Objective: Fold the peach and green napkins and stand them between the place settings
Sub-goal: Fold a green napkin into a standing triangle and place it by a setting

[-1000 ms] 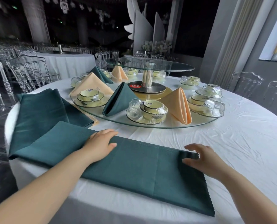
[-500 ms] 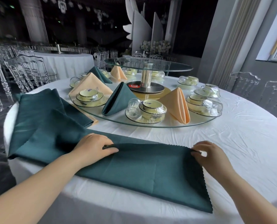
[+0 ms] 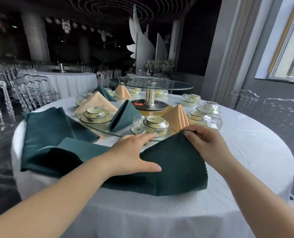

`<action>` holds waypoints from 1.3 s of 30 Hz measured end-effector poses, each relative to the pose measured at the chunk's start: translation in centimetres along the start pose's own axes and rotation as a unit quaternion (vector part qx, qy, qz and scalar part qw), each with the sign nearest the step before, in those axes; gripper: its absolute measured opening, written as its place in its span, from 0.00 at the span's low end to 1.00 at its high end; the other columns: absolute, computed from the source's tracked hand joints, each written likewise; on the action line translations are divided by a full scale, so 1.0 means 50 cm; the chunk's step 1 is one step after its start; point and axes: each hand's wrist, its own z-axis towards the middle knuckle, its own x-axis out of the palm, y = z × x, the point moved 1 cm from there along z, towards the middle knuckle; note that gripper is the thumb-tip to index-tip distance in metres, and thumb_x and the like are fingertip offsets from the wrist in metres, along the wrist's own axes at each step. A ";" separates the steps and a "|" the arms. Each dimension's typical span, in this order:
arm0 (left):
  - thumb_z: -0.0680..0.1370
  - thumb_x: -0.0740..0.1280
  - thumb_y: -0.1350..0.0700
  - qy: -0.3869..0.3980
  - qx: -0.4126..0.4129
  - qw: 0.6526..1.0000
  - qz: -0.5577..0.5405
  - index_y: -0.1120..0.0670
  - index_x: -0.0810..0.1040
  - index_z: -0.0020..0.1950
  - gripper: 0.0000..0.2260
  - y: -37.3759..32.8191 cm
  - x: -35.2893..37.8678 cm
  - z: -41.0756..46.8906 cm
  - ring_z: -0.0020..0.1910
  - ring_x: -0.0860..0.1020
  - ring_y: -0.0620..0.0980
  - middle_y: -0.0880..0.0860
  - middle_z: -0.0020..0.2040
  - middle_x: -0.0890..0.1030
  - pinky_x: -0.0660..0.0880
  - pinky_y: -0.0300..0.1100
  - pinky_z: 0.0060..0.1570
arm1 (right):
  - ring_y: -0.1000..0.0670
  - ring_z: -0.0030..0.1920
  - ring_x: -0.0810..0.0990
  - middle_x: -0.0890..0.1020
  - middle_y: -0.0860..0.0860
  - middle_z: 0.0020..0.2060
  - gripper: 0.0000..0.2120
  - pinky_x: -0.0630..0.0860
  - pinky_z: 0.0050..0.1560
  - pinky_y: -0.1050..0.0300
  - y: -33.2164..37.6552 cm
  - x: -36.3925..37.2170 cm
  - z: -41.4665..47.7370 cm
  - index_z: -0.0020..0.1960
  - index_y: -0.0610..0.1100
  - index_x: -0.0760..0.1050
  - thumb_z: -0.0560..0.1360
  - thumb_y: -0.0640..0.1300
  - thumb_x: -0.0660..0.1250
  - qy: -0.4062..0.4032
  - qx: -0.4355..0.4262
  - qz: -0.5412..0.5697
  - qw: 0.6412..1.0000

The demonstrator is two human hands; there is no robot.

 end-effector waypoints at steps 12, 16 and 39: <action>0.75 0.67 0.49 -0.268 0.075 0.937 -0.210 0.46 0.68 0.22 0.20 -0.070 -0.045 0.011 0.25 0.67 0.41 0.46 0.21 0.69 0.61 0.36 0.29 | 0.57 0.46 0.80 0.82 0.54 0.44 0.20 0.76 0.47 0.65 0.027 0.009 -0.070 0.53 0.47 0.75 0.62 0.46 0.72 0.112 0.007 0.212 0.971; 0.73 0.62 0.49 -0.332 0.118 0.915 -0.198 0.50 0.76 0.25 0.16 -0.095 -0.112 -0.004 0.26 0.66 0.42 0.45 0.22 0.69 0.58 0.39 0.33 | 0.57 0.43 0.76 0.78 0.58 0.40 0.13 0.70 0.41 0.71 0.001 0.001 -0.088 0.43 0.54 0.71 0.70 0.37 0.70 0.080 0.038 0.005 0.996; 0.78 0.62 0.53 -0.535 0.185 0.823 -0.049 0.54 0.54 0.25 0.25 -0.173 -0.385 -0.068 0.20 0.62 0.41 0.46 0.18 0.63 0.58 0.32 0.22 | 0.56 0.15 0.70 0.73 0.49 0.16 0.29 0.66 0.17 0.70 0.270 -0.238 -0.084 0.19 0.41 0.74 0.32 0.61 0.79 0.157 0.088 0.125 0.976</action>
